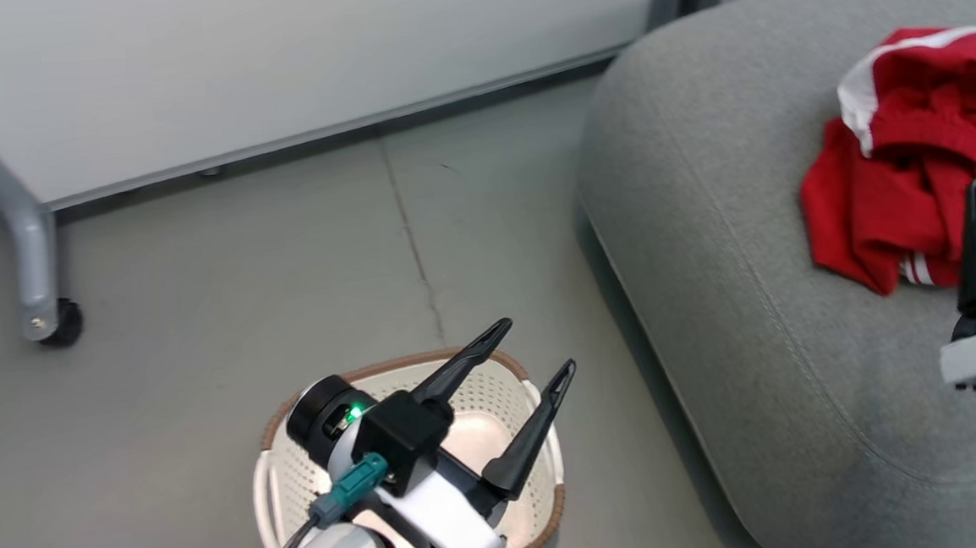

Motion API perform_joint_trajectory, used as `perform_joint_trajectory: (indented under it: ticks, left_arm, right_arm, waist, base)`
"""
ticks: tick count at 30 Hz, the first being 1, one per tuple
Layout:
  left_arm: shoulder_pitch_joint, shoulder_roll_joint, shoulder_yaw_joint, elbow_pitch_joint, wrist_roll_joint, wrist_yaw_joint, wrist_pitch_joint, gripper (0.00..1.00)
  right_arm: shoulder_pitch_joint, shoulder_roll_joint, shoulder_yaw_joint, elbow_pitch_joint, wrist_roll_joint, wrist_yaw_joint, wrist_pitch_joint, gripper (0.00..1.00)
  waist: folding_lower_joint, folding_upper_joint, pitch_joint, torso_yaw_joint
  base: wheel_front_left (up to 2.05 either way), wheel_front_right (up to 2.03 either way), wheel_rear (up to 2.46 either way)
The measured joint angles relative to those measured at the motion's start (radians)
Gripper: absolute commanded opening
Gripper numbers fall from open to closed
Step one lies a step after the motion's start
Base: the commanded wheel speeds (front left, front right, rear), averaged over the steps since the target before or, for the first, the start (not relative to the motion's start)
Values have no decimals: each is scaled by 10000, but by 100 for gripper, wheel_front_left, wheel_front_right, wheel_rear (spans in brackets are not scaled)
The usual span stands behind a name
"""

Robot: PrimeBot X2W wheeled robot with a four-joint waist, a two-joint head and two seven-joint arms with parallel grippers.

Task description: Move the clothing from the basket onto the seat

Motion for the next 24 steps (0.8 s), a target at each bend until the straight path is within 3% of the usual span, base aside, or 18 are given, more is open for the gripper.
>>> perform_joint_trajectory:
  ticks: [12, 15, 21, 24]
  left_arm:
    - [764, 382, 1189, 215, -523, 972, -792, 100]
    - [932, 407, 1532, 270, -660, 1210, -1035, 100]
    - [1178, 447, 2176, 523, -715, 1275, -1446, 100]
    - [1482, 380, 3024, 573, -675, 1279, -1532, 100]
  right_arm:
    - [1865, 1204, 276, -3076, -711, 0, 1229, 100]
    - [2126, 1392, 570, -3423, -736, 0, 1390, 100]
    - [2499, 1603, 838, -3580, -759, 0, 1555, 100]
    - [2663, 1653, 867, -3597, -786, 0, 1582, 100]
  waist:
    - [0, 0, -807, 1475]
    - [0, 0, -938, 1647]
    - [0, 0, -1144, 1841]
    - [0, 0, -1263, 1862]
  base:
    - [0, 0, 0]
    - [0, 0, 0]
    - [0, 0, 0]
    - [0, 0, 0]
